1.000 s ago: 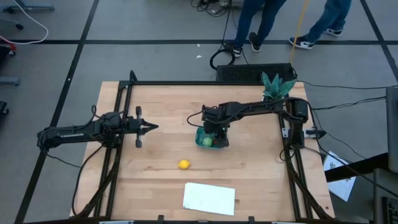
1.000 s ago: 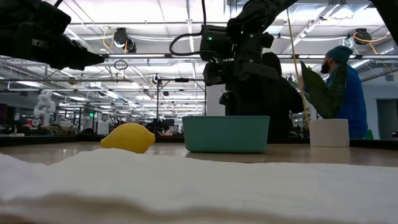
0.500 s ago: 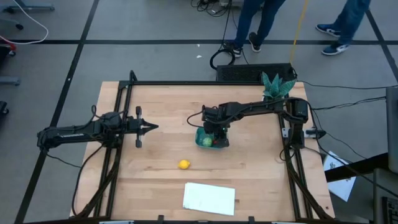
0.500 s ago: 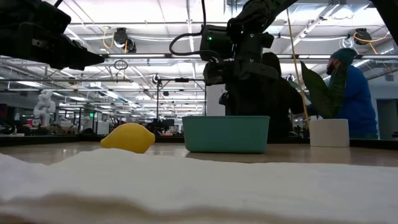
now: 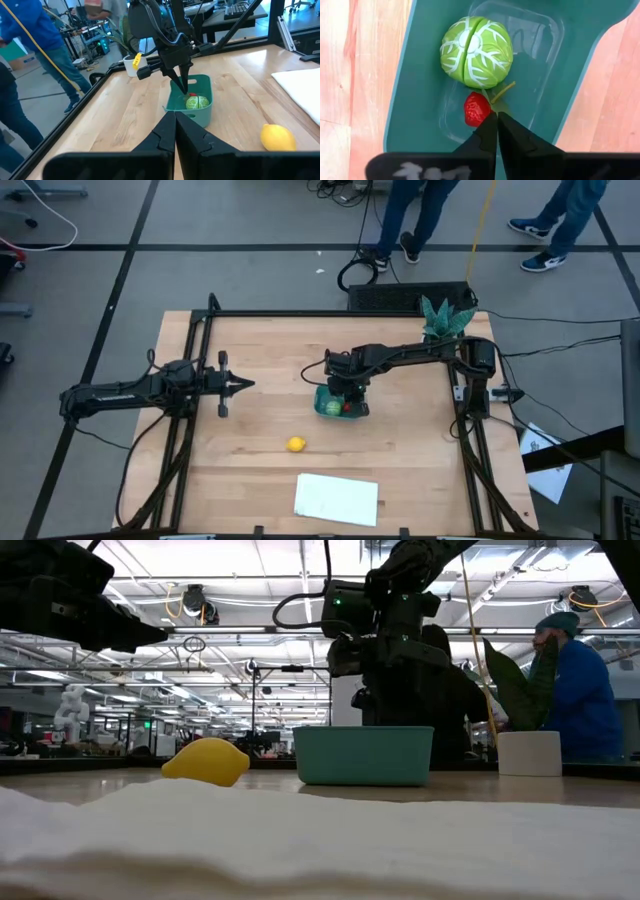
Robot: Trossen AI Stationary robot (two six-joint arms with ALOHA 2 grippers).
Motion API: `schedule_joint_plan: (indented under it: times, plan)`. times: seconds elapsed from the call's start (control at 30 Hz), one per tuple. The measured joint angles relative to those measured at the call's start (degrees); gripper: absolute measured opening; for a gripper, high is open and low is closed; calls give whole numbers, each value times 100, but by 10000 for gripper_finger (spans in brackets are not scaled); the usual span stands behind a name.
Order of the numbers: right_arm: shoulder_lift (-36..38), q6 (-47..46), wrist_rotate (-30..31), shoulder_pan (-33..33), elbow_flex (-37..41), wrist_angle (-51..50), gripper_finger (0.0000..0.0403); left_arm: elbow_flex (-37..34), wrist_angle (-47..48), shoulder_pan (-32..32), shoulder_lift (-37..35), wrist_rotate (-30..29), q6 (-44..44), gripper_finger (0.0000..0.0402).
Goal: Pick and placing Produce into tupperware
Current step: Put the yellow lemon into the blue bin
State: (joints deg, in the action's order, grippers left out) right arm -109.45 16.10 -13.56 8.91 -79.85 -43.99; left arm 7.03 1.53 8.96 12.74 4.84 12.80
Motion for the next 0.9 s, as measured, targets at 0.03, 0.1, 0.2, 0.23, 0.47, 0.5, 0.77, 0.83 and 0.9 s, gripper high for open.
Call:
schedule_joint_plan:
  times: [0.03, 0.1, 0.2, 0.23, 0.47, 0.5, 0.77, 0.83, 0.9]
  plan:
    - [0, -18, -1, 0, 0, 1, 9, 0, -2, 0, 0, -2, 0, 10]
    - [0, -22, -1, 0, 0, 1, 10, 0, -2, 1, -1, -2, 0, 10]
    - [0, -33, -3, 0, 0, 1, 3, 0, -2, 0, -1, 1, 0, 10]
    - [0, -35, -3, 0, 0, 1, 2, 0, -1, -1, 0, -1, 0, 10]
    - [-2, -108, -17, -1, 0, -7, 22, 0, -2, 1, 0, 0, 0, 10]
    - [-2, -144, -28, 0, 0, -10, 29, 0, -2, 2, 0, -2, 0, 10]
    - [-2, -322, -158, -2, 0, -59, 102, 0, 0, 2, 1, 0, -2, 10]
    - [-2, -324, -158, -2, 0, -86, 114, 0, 0, 2, 1, -2, -10, 10]
    - [-1, -327, -158, -2, 0, -107, 120, 0, -2, 1, 1, -2, -26, 10]
